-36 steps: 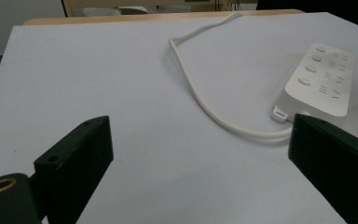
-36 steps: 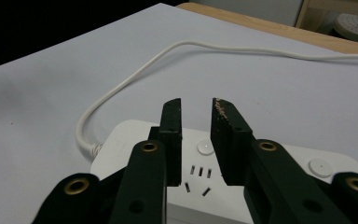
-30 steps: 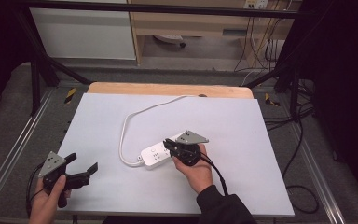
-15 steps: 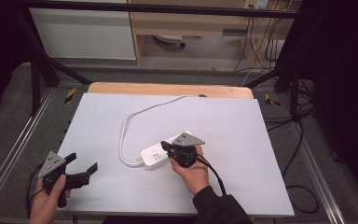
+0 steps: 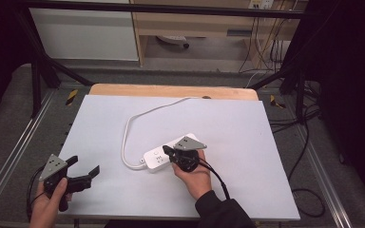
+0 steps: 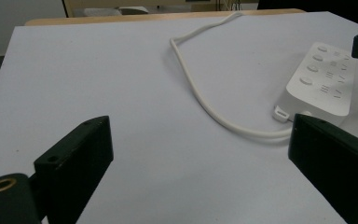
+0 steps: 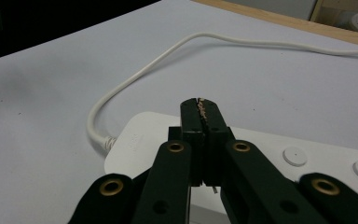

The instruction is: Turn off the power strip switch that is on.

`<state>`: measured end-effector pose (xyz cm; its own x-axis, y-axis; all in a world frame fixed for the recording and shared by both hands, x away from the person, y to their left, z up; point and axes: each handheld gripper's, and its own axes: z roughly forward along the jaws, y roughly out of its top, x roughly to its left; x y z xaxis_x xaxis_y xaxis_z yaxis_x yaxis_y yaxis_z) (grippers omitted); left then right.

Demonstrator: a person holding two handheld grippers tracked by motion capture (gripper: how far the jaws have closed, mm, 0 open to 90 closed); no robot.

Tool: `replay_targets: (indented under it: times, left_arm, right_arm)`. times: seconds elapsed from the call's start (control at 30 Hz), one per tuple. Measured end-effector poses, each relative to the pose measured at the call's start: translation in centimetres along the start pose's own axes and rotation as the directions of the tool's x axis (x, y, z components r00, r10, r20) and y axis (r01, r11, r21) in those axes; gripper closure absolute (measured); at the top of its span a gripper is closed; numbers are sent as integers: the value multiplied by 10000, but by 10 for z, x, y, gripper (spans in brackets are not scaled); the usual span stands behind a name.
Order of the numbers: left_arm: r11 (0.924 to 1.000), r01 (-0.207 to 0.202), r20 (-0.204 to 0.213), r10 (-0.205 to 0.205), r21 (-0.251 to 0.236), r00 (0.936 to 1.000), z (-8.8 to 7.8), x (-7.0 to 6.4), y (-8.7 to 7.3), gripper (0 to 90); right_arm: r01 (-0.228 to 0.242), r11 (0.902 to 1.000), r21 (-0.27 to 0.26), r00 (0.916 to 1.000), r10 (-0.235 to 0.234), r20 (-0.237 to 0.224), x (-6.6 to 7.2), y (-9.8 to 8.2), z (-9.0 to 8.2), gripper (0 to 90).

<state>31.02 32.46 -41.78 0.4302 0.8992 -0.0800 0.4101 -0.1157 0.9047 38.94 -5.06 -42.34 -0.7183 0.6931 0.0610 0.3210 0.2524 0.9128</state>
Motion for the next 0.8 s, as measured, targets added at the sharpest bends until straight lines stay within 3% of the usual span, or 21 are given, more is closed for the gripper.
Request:
replay_targets:
  times: [0.4, 0.8]
  left_arm:
    - [10000, 1, 8, -1, -19, 10000, 0, 0, 0, 62]
    - [10000, -44, 33, 44, 4, 10000, 0, 0, 0, 63]
  right_arm:
    - [-123, 9998, 146, 9999, 124, -98, 2, -7, 6, 900]
    - [-171, 9998, 142, 9986, 164, 507, -9, -10, 17, 900]
